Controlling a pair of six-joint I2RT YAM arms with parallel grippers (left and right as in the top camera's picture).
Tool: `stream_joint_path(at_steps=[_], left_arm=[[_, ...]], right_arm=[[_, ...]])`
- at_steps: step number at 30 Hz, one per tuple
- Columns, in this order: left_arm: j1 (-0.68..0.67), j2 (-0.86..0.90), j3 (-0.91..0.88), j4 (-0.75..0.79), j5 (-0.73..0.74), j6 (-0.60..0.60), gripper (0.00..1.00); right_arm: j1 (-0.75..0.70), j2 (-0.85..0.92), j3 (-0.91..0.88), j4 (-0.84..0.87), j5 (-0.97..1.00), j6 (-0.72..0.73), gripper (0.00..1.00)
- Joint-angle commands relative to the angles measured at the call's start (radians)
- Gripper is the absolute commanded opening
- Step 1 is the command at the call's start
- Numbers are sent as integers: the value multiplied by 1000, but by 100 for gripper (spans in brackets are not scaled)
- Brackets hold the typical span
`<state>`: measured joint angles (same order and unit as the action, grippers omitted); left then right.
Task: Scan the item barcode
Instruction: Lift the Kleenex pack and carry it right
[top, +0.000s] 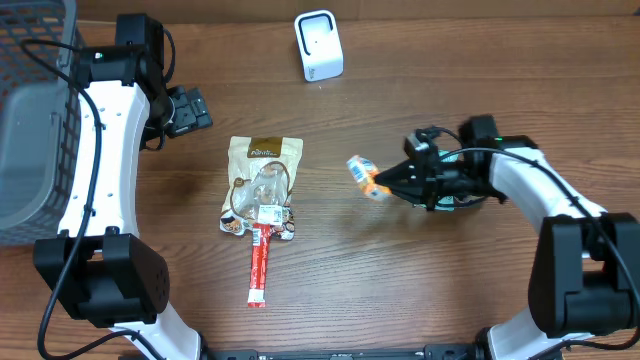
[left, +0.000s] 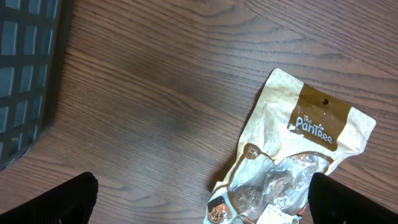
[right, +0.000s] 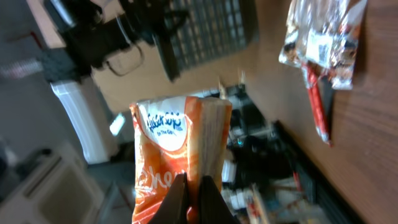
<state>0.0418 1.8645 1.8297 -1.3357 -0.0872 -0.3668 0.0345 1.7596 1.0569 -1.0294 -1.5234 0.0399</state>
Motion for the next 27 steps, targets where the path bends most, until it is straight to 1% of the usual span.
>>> stream_joint_path(at_steps=[1, 3, 6, 7, 27], left_arm=[[4, 0, 9, 2, -9, 1, 100], [4, 0, 9, 2, -9, 1, 100], [4, 0, 9, 2, -9, 1, 100], [4, 0, 9, 2, -9, 1, 100], [4, 0, 9, 2, -9, 1, 100]], right_arm=[[-55, -17, 3, -164, -46, -341, 4], [-77, -17, 3, -291, -46, -477, 4], [-82, -17, 3, -431, -46, -639, 4], [-82, -17, 3, -447, -46, -652, 4], [-80, -17, 3, -439, -46, -650, 4]])
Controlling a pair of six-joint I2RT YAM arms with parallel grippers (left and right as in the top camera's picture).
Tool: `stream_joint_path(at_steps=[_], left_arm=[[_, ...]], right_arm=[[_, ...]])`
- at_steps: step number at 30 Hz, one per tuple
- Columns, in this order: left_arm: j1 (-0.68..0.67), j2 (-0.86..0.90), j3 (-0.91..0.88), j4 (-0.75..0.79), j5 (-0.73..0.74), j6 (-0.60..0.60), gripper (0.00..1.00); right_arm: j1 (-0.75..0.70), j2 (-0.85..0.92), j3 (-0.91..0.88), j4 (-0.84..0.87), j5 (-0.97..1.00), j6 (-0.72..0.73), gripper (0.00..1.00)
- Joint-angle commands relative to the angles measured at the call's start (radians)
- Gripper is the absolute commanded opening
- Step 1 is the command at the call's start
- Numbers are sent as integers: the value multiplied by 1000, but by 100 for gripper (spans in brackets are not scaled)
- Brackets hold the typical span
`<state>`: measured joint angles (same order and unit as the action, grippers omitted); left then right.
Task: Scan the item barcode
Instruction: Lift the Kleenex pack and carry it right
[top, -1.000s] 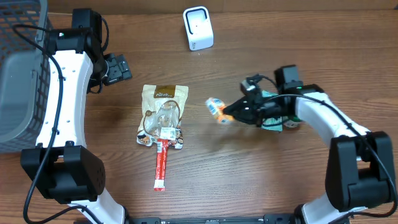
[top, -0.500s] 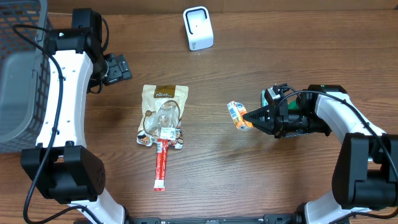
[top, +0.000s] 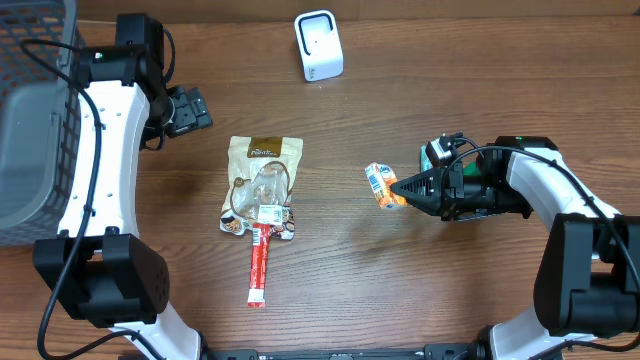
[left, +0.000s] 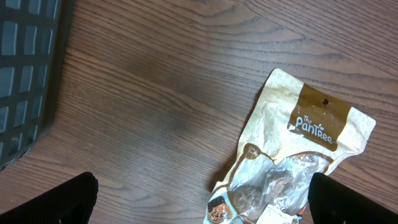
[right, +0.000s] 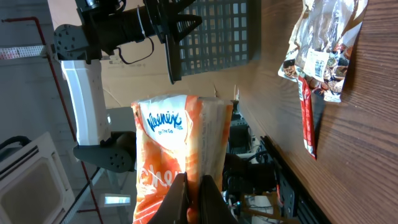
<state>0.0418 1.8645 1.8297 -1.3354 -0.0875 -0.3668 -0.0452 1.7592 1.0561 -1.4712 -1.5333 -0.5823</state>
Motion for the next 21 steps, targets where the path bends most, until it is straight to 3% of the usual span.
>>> stream_joint_path(at_steps=[1, 6, 21], left_arm=[[4, 0, 9, 1, -9, 1, 100], [4, 0, 9, 1, -9, 1, 100], [4, 0, 9, 1, -9, 1, 100]], right_arm=[[-1, -16, 4, -2, -36, -28, 4], [-1, -16, 4, -77, -36, -28, 4], [-1, -16, 5, -69, -36, -55, 4]])
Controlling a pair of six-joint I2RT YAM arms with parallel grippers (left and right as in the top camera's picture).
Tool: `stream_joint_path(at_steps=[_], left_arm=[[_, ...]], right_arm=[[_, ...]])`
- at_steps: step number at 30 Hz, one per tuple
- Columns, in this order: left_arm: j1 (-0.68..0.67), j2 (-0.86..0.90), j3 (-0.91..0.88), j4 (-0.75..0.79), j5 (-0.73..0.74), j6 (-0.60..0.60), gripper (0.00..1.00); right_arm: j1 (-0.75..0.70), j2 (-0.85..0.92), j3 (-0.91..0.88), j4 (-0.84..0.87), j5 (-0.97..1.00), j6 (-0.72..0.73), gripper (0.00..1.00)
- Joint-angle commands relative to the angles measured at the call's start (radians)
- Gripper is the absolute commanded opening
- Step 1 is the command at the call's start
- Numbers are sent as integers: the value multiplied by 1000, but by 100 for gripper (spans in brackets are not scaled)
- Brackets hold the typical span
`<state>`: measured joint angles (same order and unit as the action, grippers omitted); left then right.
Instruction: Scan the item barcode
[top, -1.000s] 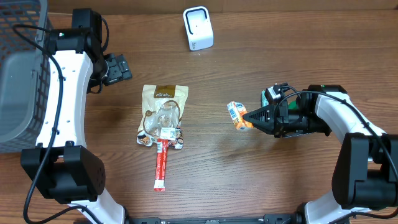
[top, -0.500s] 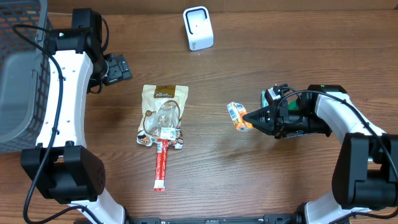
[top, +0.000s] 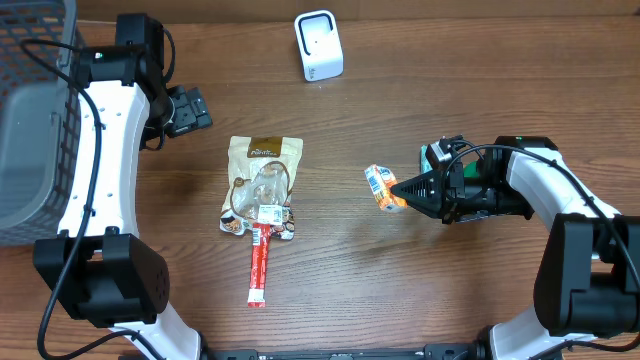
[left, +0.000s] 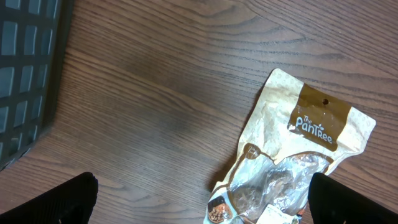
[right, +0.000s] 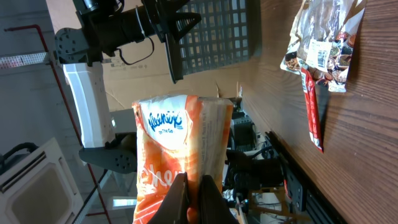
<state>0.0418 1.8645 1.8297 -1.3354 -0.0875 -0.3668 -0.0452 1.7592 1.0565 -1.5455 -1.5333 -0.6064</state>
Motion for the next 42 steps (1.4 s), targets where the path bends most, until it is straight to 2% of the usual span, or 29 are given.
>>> stream_joint_path(at_steps=[1, 15, 17, 19, 20, 24, 26, 28, 29, 32, 36, 38, 42], left_arm=[[4, 0, 9, 1, -9, 1, 100], [4, 0, 9, 1, -9, 1, 100], [4, 0, 9, 1, -9, 1, 100], [4, 0, 9, 1, -9, 1, 100], [4, 0, 9, 1, -9, 1, 100], [4, 0, 9, 1, -9, 1, 100], [4, 0, 9, 1, -9, 1, 100], [4, 0, 9, 1, -9, 1, 100], [4, 0, 9, 1, -9, 1, 100], [4, 0, 9, 1, -9, 1, 100], [4, 0, 9, 1, -9, 1, 100], [4, 0, 9, 1, -9, 1, 100], [4, 0, 9, 1, -9, 1, 100]], right_arm=[[-1, -16, 4, 8, -36, -31, 4], [-1, -16, 4, 46, -36, -31, 4], [-1, -16, 4, 107, -36, -31, 4], [-1, -16, 4, 233, -35, -31, 4], [-1, -16, 4, 360, -22, -24, 4], [-1, -16, 4, 618, 40, 163, 4], [-1, -16, 4, 780, 148, 398, 4], [1, -16, 4, 944, 386, 727, 4], [8, -16, 4, 991, 486, 820, 4], [69, -16, 4, 1093, 713, 962, 4], [171, -16, 19, 1140, 869, 1065, 4], [210, -16, 48, 1111, 923, 1075, 4], [278, -16, 209, 903, 1114, 1075, 4]])
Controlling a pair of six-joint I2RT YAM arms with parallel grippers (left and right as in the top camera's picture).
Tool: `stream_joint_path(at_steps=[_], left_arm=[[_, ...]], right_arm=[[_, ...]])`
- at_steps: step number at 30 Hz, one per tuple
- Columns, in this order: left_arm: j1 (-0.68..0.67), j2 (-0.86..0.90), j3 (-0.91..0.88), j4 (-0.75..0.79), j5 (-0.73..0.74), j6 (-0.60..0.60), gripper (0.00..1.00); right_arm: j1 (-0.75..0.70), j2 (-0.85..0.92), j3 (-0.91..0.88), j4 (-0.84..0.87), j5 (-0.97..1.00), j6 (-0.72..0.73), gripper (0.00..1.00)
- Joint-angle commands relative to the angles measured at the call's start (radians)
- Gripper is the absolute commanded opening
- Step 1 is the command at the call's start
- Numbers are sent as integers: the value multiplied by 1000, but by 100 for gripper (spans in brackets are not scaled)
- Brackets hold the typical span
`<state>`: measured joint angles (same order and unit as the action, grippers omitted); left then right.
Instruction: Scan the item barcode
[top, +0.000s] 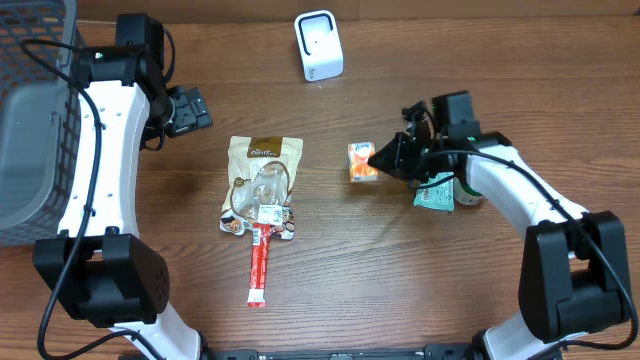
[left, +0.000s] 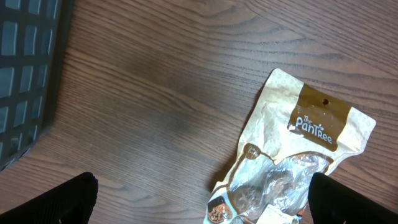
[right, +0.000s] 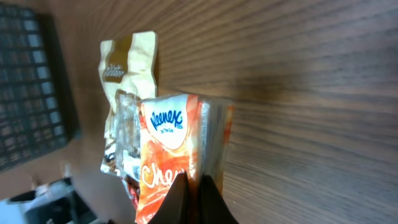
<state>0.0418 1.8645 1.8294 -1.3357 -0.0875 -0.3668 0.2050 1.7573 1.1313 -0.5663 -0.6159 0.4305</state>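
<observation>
An orange Kleenex tissue pack (top: 360, 161) is pinched at its edge by my right gripper (top: 379, 158), near the table's middle. In the right wrist view the pack (right: 176, 149) stands up from the shut fingertips (right: 186, 200), its printed face toward the camera and wood behind it. The white barcode scanner (top: 319, 45) stands at the back centre, some way beyond the pack. My left gripper (top: 190, 108) hangs open at the left, its fingers (left: 73, 198) wide apart with nothing between them, above the table by the snack bag (left: 292, 155).
A beige snack bag (top: 262, 185) and a red stick pack (top: 260, 263) lie left of centre. The dark wire basket (top: 30, 120) fills the far left. A green packet (top: 437, 192) lies under my right arm.
My right gripper has moved back and left with the tissue pack, closer to the scanner, and the wrist now looks down at the table. The green packet has come into sight. The left arm is unchanged.
The right gripper held the tissue pack right of centre, wrist camera tipped toward the room. It then stood a little nearer the front and stayed there. Now it holds the pack farther back and left, facing the table. The left arm has stayed still throughout.
</observation>
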Motion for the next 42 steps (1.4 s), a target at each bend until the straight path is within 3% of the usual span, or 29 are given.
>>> stream_joint_path(at_steps=[1, 10, 26, 28, 30, 35, 42], left_arm=[[4, 0, 10, 2, -9, 1, 100], [4, 0, 10, 2, -9, 1, 100], [4, 0, 10, 2, -9, 1, 100], [4, 0, 10, 2, -9, 1, 100], [4, 0, 10, 2, -9, 1, 100], [4, 0, 10, 2, -9, 1, 100], [4, 0, 10, 2, -9, 1, 100]], right_arm=[[40, -14, 178, -120, 228, 38, 4], [98, -14, 560, -346, 363, 68, 4], [99, 10, 688, -338, 527, -43, 3], [89, 77, 866, -425, 529, -117, 3], [101, 105, 930, -367, 544, -201, 4], [213, 185, 929, -188, 911, -457, 4], [282, 377, 929, 31, 1068, -687, 4]])
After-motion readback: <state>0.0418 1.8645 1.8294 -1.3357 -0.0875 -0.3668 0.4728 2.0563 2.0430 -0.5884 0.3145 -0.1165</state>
